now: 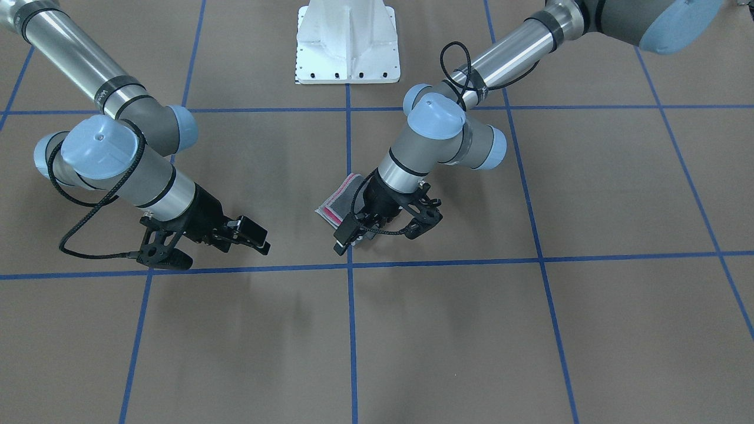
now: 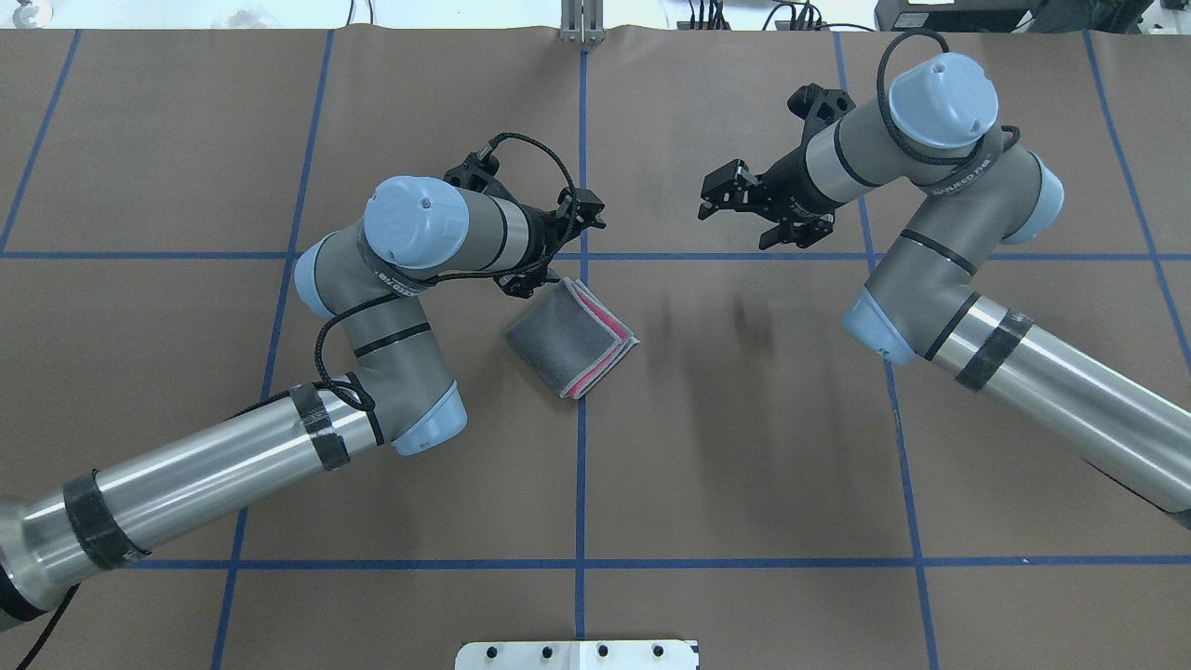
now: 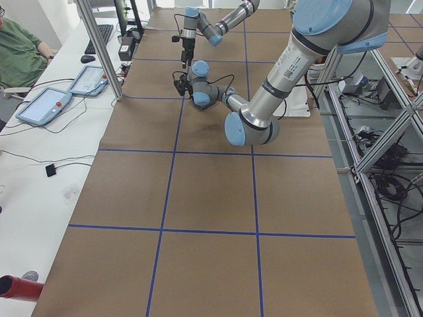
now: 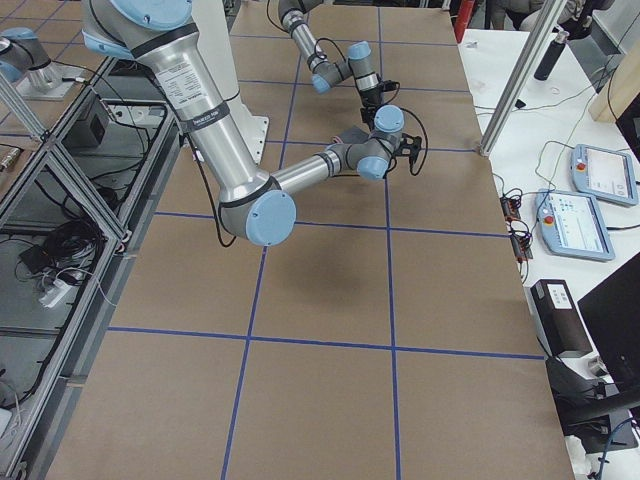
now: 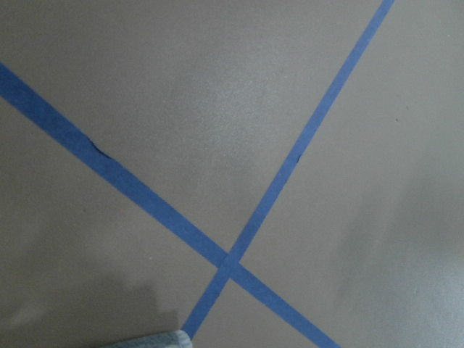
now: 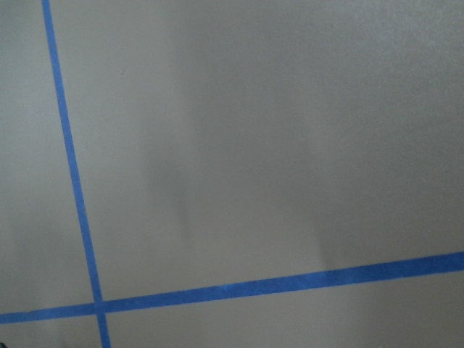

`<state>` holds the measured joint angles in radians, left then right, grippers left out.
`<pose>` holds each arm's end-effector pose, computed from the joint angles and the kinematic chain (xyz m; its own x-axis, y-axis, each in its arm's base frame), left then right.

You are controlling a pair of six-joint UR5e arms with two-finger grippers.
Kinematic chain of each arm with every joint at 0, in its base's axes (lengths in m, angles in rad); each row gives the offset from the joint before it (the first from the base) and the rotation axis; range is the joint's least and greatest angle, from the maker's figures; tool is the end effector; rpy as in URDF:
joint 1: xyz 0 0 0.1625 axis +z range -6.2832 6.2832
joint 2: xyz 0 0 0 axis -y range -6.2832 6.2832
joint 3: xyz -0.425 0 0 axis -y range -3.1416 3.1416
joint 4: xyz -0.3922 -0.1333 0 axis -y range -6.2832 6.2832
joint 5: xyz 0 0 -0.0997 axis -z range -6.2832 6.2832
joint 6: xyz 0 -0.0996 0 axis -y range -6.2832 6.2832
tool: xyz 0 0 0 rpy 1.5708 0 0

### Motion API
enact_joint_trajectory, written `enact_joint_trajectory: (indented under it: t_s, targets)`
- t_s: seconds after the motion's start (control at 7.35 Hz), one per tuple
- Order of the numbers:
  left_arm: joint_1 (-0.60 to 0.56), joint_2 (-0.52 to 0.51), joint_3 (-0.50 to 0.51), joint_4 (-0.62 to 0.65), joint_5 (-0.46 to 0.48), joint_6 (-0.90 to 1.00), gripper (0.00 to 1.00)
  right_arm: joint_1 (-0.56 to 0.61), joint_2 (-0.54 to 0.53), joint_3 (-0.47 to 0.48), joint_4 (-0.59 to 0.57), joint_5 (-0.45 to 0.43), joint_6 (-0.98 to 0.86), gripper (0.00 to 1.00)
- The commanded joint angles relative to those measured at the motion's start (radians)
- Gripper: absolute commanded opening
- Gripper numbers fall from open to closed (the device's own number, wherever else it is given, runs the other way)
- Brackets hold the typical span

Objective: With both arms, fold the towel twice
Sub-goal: 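Open the left gripper and release the folded grey towel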

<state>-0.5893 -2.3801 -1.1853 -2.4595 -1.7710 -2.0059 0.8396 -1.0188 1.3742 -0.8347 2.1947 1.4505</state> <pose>0.5895 -0.5306 0.2230 0.0303 -0.5172 -0.8553 0.4385 0.7759 -0.4536 -0.4170 -0.5774 0.3367 0.3367 0.2294 0.9132 -0.2192 0.9623 -0.1610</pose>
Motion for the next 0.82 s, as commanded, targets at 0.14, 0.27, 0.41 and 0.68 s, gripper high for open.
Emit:
enact_joint_trajectory:
  t_s: [0.14,0.27,0.41,0.68]
  targets:
    - [0.000,0.057,-0.064,0.001,-0.120,-0.002,1.00,0.049,0.000,0.002,-0.006,0.034,-0.009,1.00]
    - [0.000,0.118,-0.115,-0.006,-0.146,0.004,1.00,0.053,-0.001,0.002,-0.006,0.034,-0.009,1.00]
    - [0.002,0.140,-0.138,-0.004,-0.151,0.006,1.00,0.056,-0.001,0.002,-0.007,0.034,-0.009,1.00]
    - [0.011,0.144,-0.126,-0.003,-0.150,0.007,1.00,0.064,-0.001,0.002,-0.007,0.036,-0.010,1.00]
